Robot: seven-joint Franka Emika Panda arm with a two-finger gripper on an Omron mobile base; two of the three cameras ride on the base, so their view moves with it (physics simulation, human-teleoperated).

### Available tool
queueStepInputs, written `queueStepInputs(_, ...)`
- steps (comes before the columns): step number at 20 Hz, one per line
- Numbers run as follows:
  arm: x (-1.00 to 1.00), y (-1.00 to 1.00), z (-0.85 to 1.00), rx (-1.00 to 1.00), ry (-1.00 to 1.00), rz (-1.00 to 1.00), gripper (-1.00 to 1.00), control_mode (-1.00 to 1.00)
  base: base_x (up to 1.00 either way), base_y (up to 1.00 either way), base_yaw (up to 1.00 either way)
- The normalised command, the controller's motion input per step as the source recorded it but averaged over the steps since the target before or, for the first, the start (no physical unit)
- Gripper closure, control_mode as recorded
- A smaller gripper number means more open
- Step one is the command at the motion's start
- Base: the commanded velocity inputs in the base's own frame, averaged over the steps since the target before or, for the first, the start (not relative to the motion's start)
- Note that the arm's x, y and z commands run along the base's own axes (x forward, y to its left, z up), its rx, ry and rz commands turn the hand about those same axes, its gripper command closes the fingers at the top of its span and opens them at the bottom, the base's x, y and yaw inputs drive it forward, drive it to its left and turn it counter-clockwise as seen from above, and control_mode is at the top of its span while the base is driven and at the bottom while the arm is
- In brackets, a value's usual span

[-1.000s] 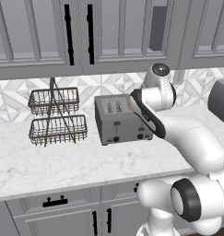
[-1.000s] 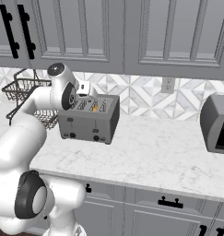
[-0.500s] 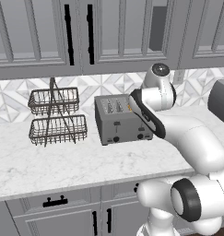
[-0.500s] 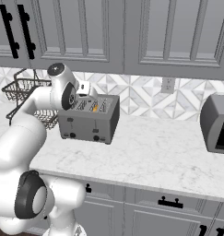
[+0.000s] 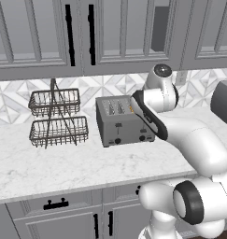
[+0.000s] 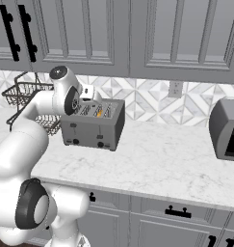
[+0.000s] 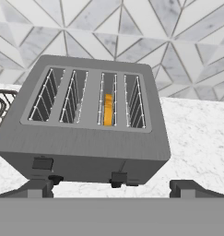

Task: Start the toaster. Once the lever pops up, take the bread to the plate on the dining counter.

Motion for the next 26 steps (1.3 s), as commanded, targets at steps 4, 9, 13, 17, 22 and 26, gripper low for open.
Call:
queueStepInputs(4,0.0,0.0,0.0,0.0,0.0,0.0,-1.0,-1.0,0.0,0.0,0.0)
queueStepInputs(9,0.0,0.0,0.0,0.0,0.0,0.0,-1.0,-1.0,0.0,0.0,0.0)
queueStepInputs(13,0.0,0.0,0.0,0.0,0.0,0.0,-1.0,-1.0,0.0,0.0,0.0)
queueStepInputs(17,0.0,0.0,0.0,0.0,0.0,0.0,-1.0,-1.0,0.0,0.0,0.0)
queueStepInputs(22,0.0,0.0,0.0,0.0,0.0,0.0,-1.0,-1.0,0.0,0.0,0.0)
queueStepInputs(26,0.0,0.0,0.0,0.0,0.0,0.0,-1.0,-1.0,0.0,0.0,0.0)
